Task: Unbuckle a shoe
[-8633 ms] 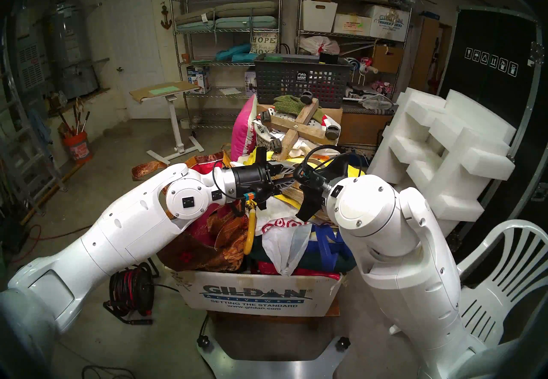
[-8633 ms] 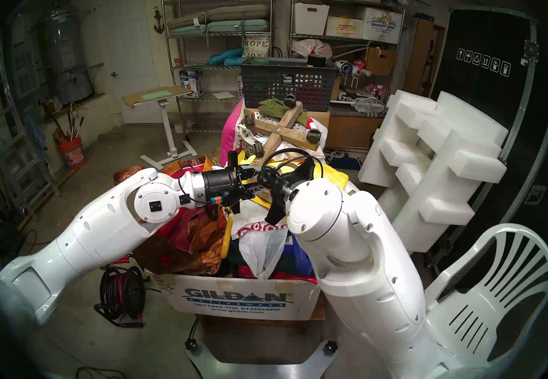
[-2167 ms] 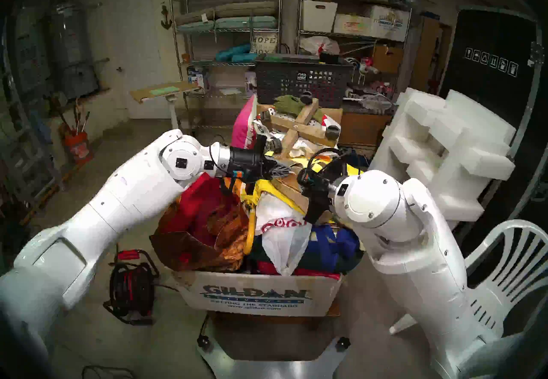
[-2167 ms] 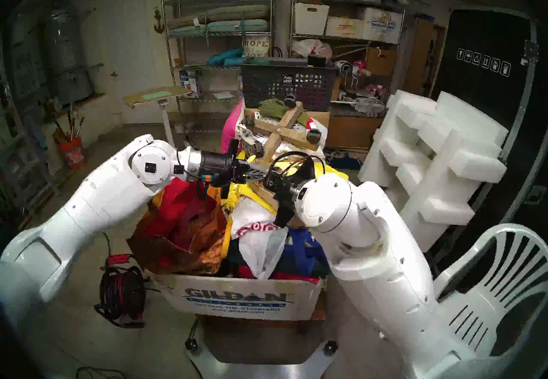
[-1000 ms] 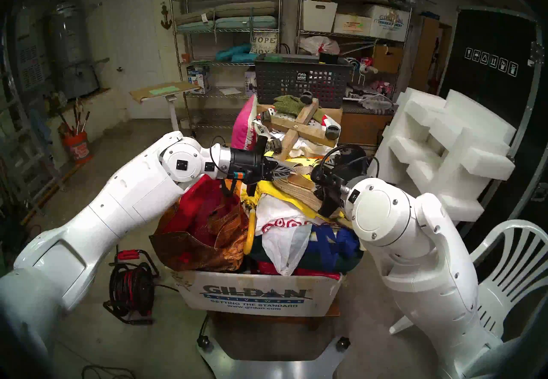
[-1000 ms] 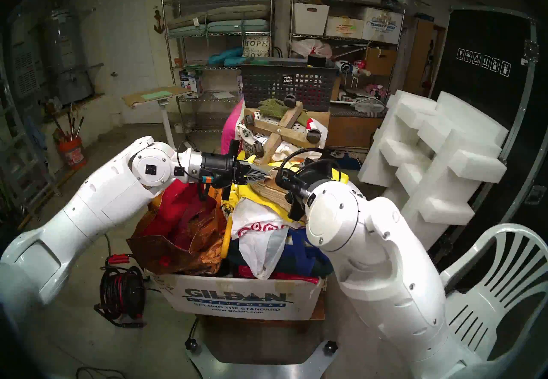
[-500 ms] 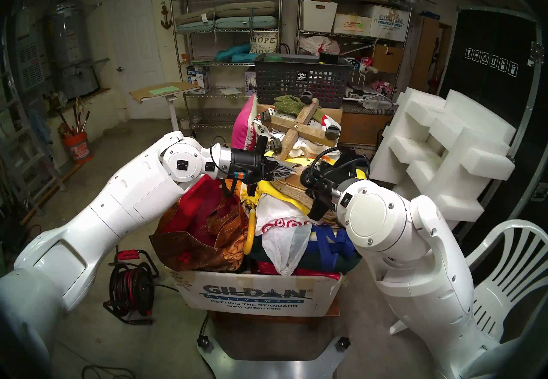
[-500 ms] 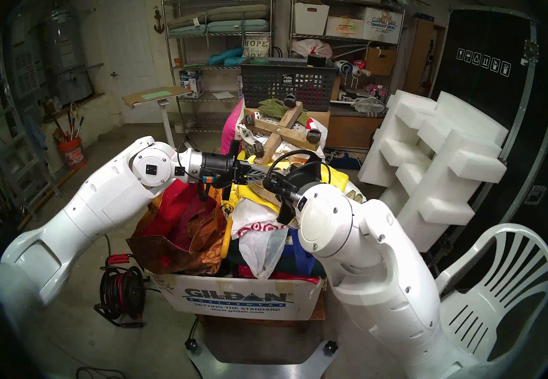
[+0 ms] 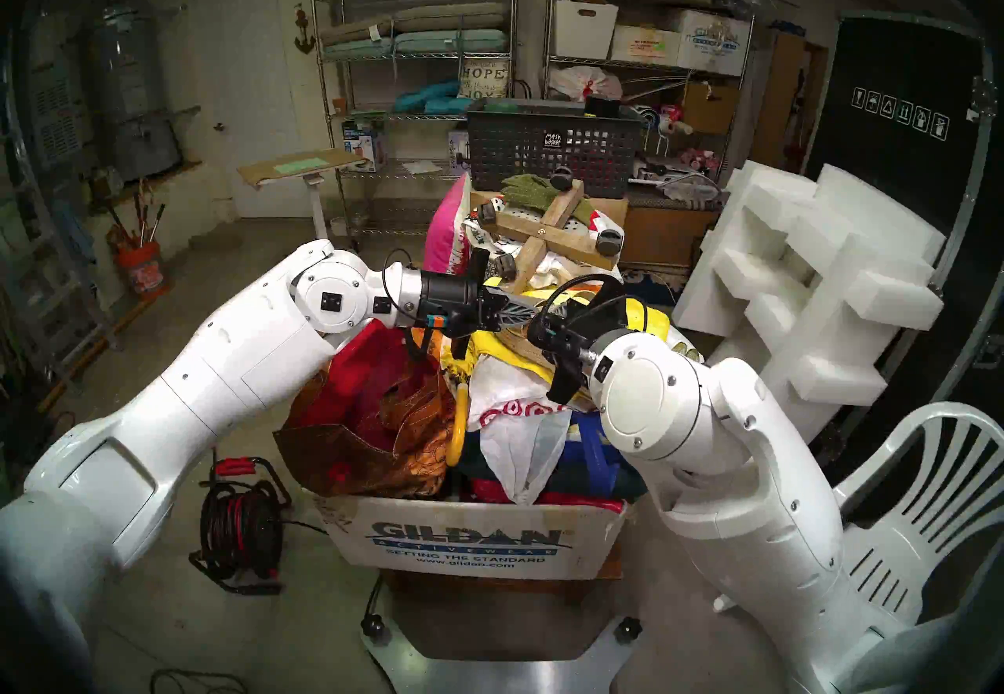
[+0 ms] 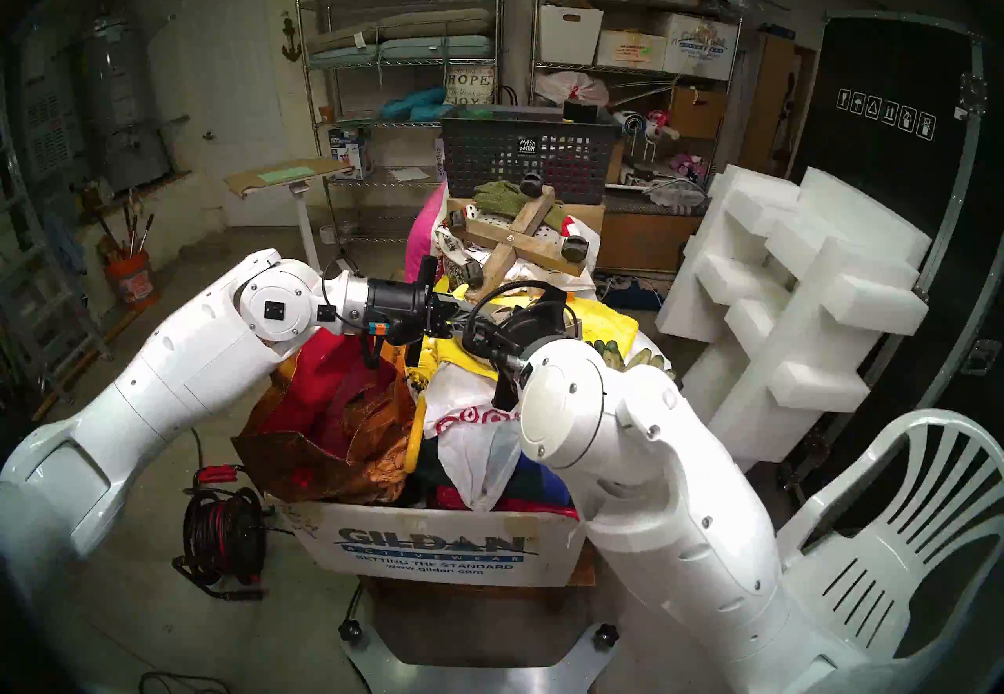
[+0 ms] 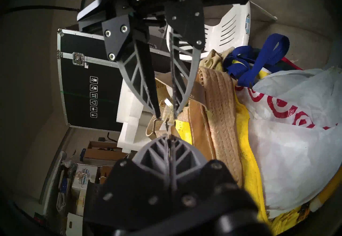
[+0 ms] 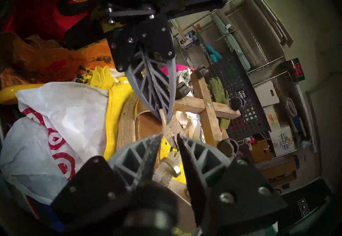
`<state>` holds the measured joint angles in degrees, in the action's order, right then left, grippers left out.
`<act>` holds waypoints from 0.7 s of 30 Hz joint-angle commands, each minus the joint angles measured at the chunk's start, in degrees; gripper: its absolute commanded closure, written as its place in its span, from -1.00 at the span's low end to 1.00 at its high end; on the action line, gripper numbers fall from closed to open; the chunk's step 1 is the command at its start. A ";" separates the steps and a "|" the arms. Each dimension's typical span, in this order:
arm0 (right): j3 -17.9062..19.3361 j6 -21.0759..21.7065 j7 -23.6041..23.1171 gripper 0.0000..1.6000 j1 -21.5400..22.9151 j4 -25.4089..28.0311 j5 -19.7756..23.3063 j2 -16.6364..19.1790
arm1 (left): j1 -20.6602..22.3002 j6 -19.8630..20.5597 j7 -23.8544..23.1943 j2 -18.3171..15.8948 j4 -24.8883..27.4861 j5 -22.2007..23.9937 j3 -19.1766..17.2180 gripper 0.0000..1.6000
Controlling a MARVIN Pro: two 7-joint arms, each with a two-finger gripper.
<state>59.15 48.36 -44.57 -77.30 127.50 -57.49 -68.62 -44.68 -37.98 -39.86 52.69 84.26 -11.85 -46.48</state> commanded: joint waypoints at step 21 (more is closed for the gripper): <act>-1.39 0.38 0.50 0.10 1.99 -1.97 -3.72 -0.11 | -0.59 0.90 1.32 -2.19 3.47 0.42 -1.20 1.00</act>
<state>57.32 48.63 -44.21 -75.80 125.19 -60.81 -69.02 -45.77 -37.26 -39.35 50.66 86.62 -11.63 -46.65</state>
